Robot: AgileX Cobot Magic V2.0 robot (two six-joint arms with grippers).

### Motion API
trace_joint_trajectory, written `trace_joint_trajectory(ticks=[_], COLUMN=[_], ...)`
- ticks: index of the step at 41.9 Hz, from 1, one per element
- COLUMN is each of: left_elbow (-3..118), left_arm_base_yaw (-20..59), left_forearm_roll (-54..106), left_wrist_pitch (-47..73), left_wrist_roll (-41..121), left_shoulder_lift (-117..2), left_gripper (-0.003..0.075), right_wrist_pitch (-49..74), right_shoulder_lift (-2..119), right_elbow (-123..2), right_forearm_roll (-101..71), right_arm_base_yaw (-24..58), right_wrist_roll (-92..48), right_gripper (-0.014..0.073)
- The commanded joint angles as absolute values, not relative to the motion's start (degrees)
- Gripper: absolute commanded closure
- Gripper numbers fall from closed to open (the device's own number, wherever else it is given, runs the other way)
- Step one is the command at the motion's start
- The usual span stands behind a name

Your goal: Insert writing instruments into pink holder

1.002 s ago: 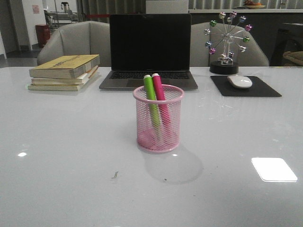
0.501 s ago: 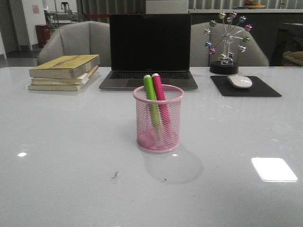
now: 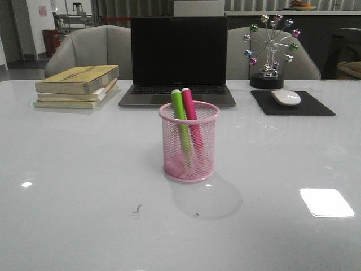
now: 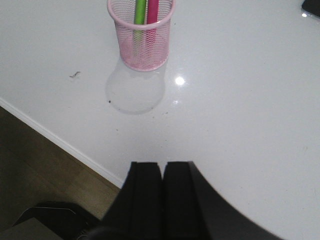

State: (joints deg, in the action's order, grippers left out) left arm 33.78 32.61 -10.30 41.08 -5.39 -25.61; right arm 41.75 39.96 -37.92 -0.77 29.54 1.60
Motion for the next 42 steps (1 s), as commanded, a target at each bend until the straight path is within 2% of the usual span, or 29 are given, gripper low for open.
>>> trace_joint_trajectory(ticks=[1,9,19,27,42], left_elbow=[29.9,17.9,5.3,-0.7,-0.5], left_arm_base_yaw=[27.4,16.1,6.5,5.1,5.0], left_forearm_roll=[-8.4,-3.4,-1.6,-0.9,-0.5], left_wrist_pitch=[30.7,20.5,8.4,-3.1,-3.0], left_wrist_roll=[-1.1,1.8,1.8,1.7,1.7], left_shoulder_lift=[-19.8,-7.2,1.0,1.5,1.5], left_gripper=[0.062,0.062,0.0622,0.0622,0.0622], right_wrist_pitch=[38.3,38.3,38.3,38.6,38.7], right_shoulder_lift=[39.7,39.7,39.7,39.7,39.7], right_elbow=[-39.5,-39.5,-39.5,-39.5,-39.5], right_forearm_roll=[-0.3,-0.3,-0.3,-0.3,-0.3], right_arm_base_yaw=[29.1,29.1,29.1,29.1,29.1], right_wrist_roll=[1.6,1.6,1.6,1.6,1.6], right_gripper=[0.0524,0.0524,0.0524,0.0524,0.0524])
